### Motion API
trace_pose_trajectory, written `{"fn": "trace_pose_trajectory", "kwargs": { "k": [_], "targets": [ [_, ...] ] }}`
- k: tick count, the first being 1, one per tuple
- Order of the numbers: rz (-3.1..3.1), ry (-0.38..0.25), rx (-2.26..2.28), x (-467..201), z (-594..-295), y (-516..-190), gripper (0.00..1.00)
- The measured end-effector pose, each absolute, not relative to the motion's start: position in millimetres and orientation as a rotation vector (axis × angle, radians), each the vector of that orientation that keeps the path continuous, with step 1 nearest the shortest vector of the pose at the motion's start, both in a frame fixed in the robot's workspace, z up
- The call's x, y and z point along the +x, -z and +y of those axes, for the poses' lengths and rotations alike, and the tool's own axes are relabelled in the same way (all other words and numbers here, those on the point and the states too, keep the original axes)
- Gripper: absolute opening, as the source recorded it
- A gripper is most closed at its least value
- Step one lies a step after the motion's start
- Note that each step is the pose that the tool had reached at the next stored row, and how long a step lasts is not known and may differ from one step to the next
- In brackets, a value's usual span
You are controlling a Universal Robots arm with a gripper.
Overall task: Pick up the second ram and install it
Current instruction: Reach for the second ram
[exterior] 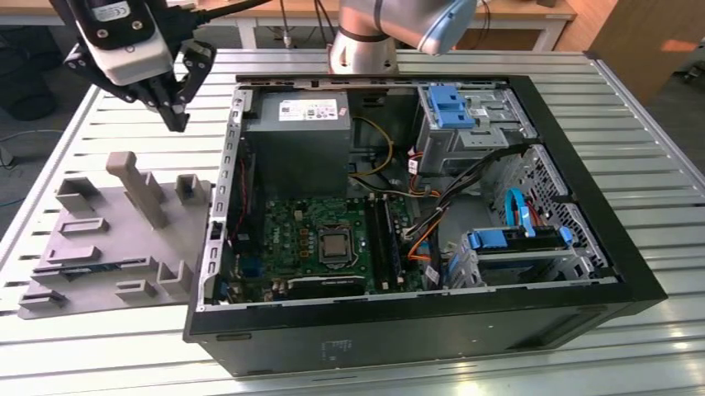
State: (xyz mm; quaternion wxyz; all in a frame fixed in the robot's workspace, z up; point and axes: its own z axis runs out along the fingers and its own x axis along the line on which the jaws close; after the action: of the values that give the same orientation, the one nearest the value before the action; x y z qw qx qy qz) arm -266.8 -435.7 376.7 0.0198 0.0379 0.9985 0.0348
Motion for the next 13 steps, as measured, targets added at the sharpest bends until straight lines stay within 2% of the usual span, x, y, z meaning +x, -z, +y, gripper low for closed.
{"fn": "trace_pose_trajectory", "kwargs": {
  "k": [13],
  "targets": [
    [3.098,-0.11,0.118,-290.9,-458.2,-371.1,0.11]
  ]
}}
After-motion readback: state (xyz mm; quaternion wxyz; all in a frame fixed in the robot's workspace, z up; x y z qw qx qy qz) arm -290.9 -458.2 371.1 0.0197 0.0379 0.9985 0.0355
